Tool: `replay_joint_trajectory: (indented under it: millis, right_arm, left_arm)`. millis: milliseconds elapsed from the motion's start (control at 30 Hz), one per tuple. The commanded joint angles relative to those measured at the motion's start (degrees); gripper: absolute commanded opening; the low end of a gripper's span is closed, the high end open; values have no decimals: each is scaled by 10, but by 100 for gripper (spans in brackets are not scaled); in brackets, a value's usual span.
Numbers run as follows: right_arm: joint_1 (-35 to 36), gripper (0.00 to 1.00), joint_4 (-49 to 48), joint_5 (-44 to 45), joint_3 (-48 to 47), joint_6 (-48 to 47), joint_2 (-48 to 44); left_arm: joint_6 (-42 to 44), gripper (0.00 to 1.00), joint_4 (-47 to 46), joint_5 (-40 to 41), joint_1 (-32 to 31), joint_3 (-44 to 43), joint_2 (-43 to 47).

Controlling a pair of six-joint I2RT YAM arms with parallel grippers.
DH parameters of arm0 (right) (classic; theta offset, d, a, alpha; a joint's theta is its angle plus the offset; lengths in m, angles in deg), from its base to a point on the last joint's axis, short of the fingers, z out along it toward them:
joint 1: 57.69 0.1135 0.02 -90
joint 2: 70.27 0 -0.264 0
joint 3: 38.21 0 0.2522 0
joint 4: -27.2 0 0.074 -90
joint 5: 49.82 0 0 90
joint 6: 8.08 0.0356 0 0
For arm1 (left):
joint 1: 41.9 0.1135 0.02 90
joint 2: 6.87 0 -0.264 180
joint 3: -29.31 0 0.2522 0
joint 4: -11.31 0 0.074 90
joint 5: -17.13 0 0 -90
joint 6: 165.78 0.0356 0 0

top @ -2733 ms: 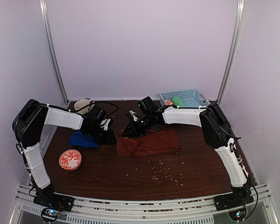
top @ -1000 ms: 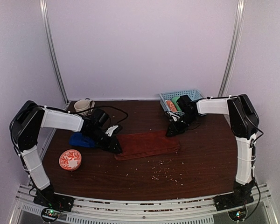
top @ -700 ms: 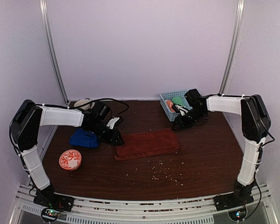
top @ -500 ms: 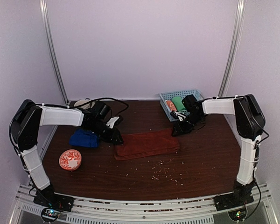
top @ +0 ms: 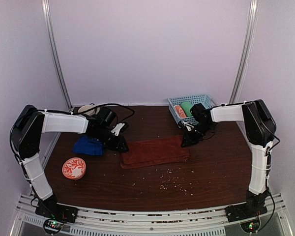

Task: Roll the towels
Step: Pick up the towel from the center of the board, then flatten out the towel at the center of the board.

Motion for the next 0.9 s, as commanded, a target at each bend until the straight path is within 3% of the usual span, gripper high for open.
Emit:
replay_joint_trajectory:
  millis: [0,233,667,867]
  right_arm:
    - [-25,0,7,-22,10,-6,-47]
    - [-84,0,74,-33,-7,-30,-147]
    - [-173,0,120,-31,-8,-64,-129]
    - [-165,0,176,-116,-121,-80,-138]
  left_arm:
    - [1,25,-1,17,1,-1,8]
    - [3,25,-2,24,1,-2,3]
    - [5,25,-6,21,1,-20,-17]
    - [8,25,-6,21,1,-21,-31]
